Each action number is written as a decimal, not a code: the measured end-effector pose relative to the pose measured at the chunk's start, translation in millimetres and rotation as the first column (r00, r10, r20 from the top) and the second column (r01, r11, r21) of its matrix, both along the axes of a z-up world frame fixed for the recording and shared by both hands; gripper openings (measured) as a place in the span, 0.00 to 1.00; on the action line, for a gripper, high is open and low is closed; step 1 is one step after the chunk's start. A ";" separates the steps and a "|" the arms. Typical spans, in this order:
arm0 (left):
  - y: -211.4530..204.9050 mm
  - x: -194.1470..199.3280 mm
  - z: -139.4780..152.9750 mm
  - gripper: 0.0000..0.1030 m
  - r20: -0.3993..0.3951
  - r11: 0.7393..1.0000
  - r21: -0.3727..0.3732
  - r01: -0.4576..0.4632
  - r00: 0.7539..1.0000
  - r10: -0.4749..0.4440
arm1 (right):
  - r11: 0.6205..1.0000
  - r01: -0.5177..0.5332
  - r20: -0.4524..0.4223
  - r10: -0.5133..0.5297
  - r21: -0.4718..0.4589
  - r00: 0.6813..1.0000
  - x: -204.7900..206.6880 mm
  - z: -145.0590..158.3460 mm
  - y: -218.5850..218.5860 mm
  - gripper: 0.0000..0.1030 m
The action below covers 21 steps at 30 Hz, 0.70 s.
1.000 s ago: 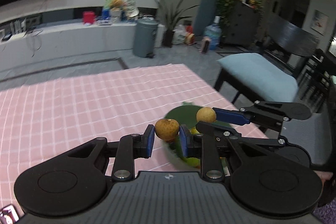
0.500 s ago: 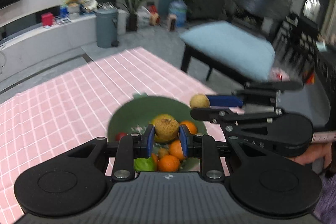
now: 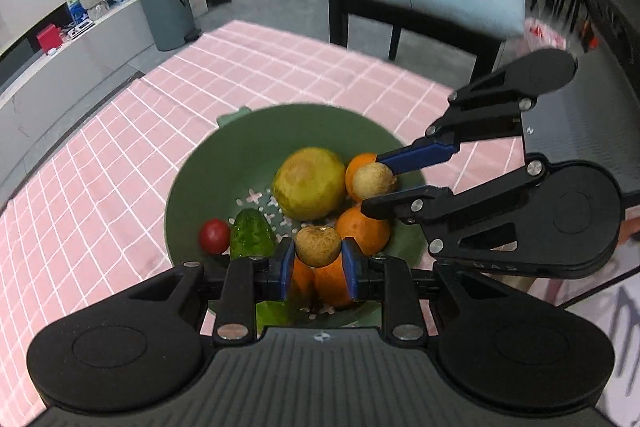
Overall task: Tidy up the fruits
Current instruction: 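Carry both longans into the green colander and release them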
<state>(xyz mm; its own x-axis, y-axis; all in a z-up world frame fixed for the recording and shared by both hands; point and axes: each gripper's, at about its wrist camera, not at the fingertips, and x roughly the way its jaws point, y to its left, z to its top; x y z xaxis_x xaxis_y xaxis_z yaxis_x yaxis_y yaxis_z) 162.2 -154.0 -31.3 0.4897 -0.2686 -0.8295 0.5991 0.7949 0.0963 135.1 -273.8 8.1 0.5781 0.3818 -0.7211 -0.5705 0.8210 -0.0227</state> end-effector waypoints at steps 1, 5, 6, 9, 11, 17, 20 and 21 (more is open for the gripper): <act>-2.9 0.3 -2.7 0.27 0.000 1.000 0.021 0.010 1.000 -0.010 | 1.000 -0.007 -0.005 0.007 -0.008 1.000 3.8 -1.0 2.3 0.22; -7.7 4.2 -10.5 0.27 -0.015 0.998 0.053 0.042 0.999 -0.041 | 0.999 -0.041 -0.015 0.041 -0.035 0.999 9.4 -8.1 8.2 0.22; -7.9 5.8 -11.8 0.27 -0.019 0.998 0.053 0.045 0.999 -0.044 | 0.998 -0.049 -0.016 0.048 -0.042 0.999 9.9 -10.2 9.6 0.22; -8.6 11.7 -15.9 0.27 -0.036 0.998 0.048 0.046 0.998 -0.044 | 0.996 -0.066 -0.014 0.066 -0.062 0.998 8.8 -14.3 13.7 0.22; -10.1 13.9 -18.1 0.27 -0.040 0.997 0.052 0.049 0.998 -0.047 | 0.995 -0.074 -0.017 0.073 -0.070 0.997 8.8 -16.3 15.6 0.22; -12.5 16.7 -19.9 0.28 -0.048 0.998 0.051 0.045 0.998 -0.043 | 0.990 -0.101 -0.015 0.100 -0.099 0.995 7.4 -20.2 20.2 0.23; -14.2 16.1 -20.1 0.28 -0.046 0.997 0.056 0.043 0.998 -0.041 | 0.989 -0.101 -0.020 0.099 -0.104 0.995 7.3 -21.0 22.7 0.23; -14.3 16.3 -20.0 0.28 -0.045 0.998 0.057 0.041 0.998 -0.038 | 0.990 -0.098 -0.020 0.096 -0.102 0.995 6.0 -20.8 23.2 0.23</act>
